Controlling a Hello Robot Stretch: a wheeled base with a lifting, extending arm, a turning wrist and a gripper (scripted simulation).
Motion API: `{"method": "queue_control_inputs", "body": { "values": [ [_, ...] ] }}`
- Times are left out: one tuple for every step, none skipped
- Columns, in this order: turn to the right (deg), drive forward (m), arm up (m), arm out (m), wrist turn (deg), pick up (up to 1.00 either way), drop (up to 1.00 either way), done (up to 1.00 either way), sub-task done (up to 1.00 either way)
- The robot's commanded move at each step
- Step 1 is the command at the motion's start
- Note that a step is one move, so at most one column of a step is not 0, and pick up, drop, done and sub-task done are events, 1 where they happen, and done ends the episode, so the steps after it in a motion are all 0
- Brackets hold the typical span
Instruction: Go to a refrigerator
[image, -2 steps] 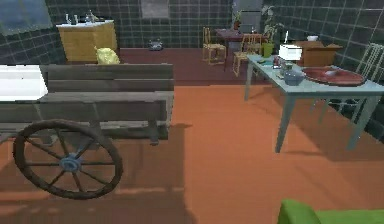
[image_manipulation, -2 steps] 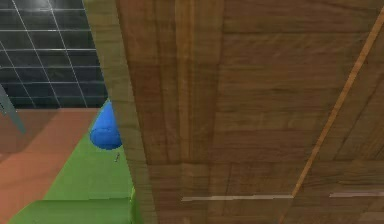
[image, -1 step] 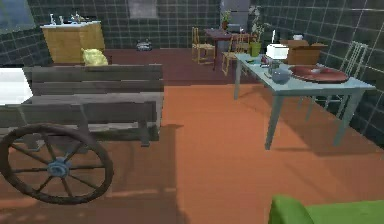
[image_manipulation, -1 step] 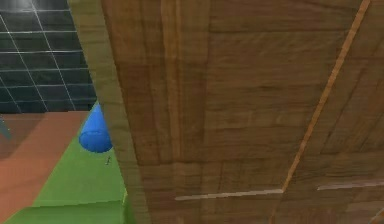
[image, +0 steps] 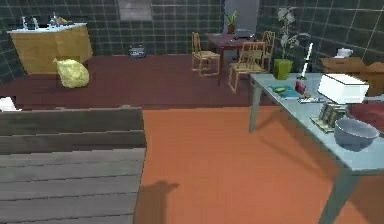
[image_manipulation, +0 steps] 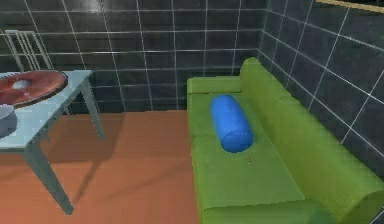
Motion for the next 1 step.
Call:
{"method": "queue_control_inputs", "body": {
  "values": [
    [9.0, 0.00, 0.00, 0.00, 0.0, 0.00, 0.00, 0.00, 0.00]
  ]
}}
